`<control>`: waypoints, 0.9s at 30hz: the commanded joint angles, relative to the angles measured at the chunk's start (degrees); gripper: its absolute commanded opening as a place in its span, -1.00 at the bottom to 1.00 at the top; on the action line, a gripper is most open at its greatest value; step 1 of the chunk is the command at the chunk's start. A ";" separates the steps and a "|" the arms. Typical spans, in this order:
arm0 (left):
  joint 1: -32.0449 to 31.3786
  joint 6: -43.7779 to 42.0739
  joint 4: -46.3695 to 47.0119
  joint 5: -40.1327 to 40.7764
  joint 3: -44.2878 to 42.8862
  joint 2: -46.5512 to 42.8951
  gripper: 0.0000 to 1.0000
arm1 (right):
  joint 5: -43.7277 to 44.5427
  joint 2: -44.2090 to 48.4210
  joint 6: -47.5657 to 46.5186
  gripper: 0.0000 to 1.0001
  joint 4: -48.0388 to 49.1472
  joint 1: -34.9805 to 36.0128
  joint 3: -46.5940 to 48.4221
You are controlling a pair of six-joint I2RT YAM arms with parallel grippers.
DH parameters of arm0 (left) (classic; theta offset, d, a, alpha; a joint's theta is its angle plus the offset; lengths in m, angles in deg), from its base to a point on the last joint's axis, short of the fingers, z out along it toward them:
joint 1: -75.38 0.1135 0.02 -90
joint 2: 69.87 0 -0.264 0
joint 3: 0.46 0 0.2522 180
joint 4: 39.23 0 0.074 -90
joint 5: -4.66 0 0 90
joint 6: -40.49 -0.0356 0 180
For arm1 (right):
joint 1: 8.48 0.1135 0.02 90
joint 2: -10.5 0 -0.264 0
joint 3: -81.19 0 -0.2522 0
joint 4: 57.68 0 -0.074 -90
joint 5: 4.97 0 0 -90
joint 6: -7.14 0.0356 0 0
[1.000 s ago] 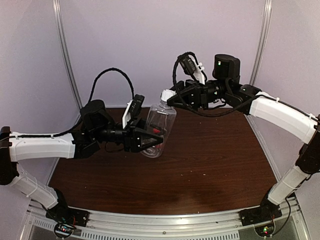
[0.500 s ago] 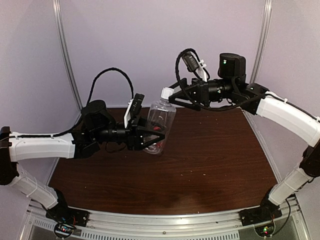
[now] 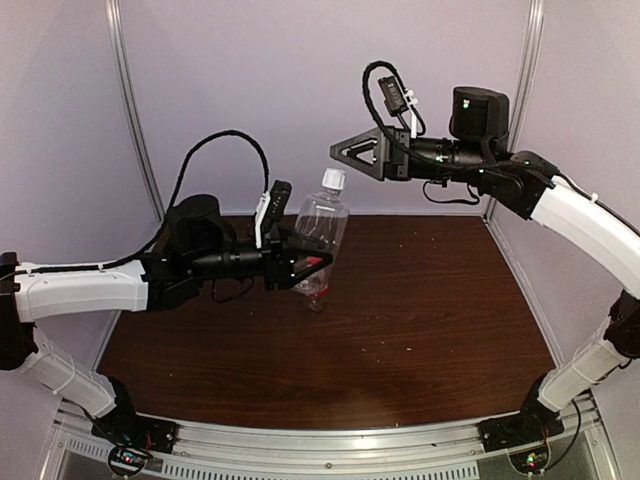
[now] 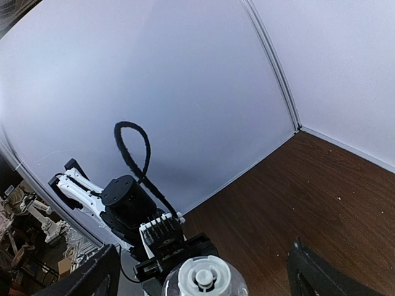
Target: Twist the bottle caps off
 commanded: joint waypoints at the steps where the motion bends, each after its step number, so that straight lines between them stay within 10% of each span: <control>1: -0.26 -0.96 0.70 2.70 -1.94 -0.36 -0.07 | 6.77 -1.99 3.73 0.89 -2.15 1.50 1.45; 27: -0.25 -2.19 -1.35 5.97 -1.15 -1.59 -0.07 | 6.40 -3.28 3.52 -0.49 -1.62 3.81 -0.12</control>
